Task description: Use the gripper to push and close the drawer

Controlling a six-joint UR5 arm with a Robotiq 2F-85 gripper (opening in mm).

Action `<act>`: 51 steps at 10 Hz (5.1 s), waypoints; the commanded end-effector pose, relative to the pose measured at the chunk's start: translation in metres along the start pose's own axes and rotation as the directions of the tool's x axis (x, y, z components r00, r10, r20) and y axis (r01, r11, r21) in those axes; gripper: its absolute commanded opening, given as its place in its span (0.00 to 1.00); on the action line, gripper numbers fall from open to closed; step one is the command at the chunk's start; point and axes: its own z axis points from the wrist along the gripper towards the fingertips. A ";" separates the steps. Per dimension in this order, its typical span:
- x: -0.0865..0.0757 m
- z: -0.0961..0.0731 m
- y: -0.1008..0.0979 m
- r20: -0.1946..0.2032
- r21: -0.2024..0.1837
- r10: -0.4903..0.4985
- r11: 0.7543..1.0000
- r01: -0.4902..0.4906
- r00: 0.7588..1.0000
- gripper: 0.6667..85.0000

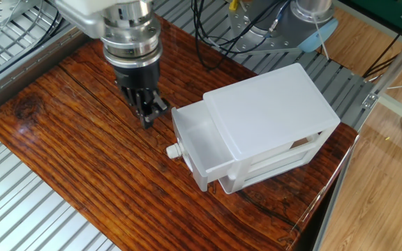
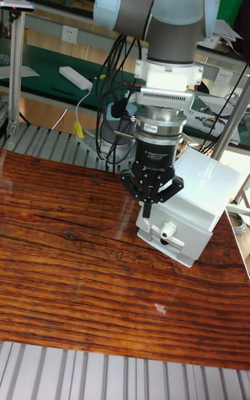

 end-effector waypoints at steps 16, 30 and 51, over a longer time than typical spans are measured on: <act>-0.004 0.007 0.040 0.038 0.008 0.268 0.963 -0.269 0.963 0.28; 0.002 0.012 0.053 0.051 -0.005 0.183 0.983 -0.183 0.982 0.86; 0.013 0.034 0.048 -0.010 0.032 0.237 0.971 -0.236 0.972 0.62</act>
